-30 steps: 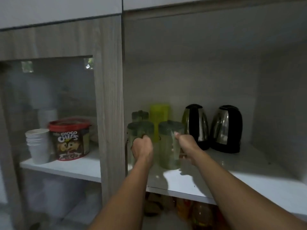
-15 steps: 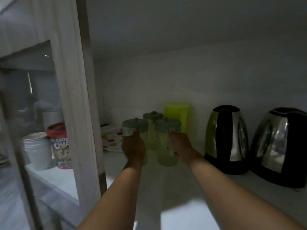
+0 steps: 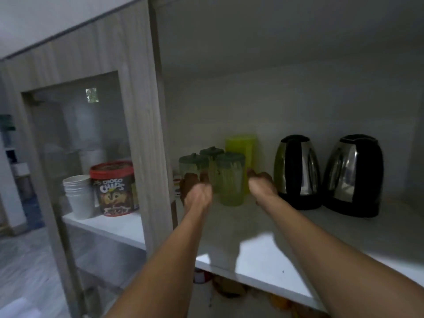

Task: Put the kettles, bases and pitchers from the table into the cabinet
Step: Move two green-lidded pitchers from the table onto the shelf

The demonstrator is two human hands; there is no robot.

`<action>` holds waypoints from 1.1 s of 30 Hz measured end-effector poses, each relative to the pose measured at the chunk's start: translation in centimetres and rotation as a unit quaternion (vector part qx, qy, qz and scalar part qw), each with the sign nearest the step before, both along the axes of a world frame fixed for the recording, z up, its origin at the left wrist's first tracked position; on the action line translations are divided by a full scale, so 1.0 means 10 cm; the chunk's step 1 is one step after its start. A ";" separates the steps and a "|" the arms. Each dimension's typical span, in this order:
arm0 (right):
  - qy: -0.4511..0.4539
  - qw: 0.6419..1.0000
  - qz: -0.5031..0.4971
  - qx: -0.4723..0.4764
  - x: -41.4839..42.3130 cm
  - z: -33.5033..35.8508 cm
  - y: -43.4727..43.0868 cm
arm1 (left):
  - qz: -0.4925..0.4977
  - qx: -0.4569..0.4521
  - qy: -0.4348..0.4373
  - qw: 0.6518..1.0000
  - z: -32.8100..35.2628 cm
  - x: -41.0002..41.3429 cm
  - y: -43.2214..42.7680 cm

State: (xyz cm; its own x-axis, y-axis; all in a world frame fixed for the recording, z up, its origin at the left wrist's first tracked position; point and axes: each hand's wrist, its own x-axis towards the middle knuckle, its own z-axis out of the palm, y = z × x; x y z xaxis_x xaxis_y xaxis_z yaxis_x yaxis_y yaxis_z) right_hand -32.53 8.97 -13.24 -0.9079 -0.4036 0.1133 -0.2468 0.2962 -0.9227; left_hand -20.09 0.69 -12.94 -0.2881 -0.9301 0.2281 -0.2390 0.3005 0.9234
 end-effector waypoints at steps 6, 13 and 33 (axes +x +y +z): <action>0.081 0.997 -0.016 0.013 1.21 -0.10 0.63 | -0.056 -0.089 -0.015 0.994 -0.08 1.09 0.71; 0.088 0.996 0.026 -0.012 2.72 0.05 0.86 | 0.009 -0.105 -0.036 0.994 0.05 2.65 0.89; -0.025 0.913 0.405 0.040 7.45 -0.94 0.28 | 0.355 0.044 -0.093 0.929 -0.93 7.67 1.22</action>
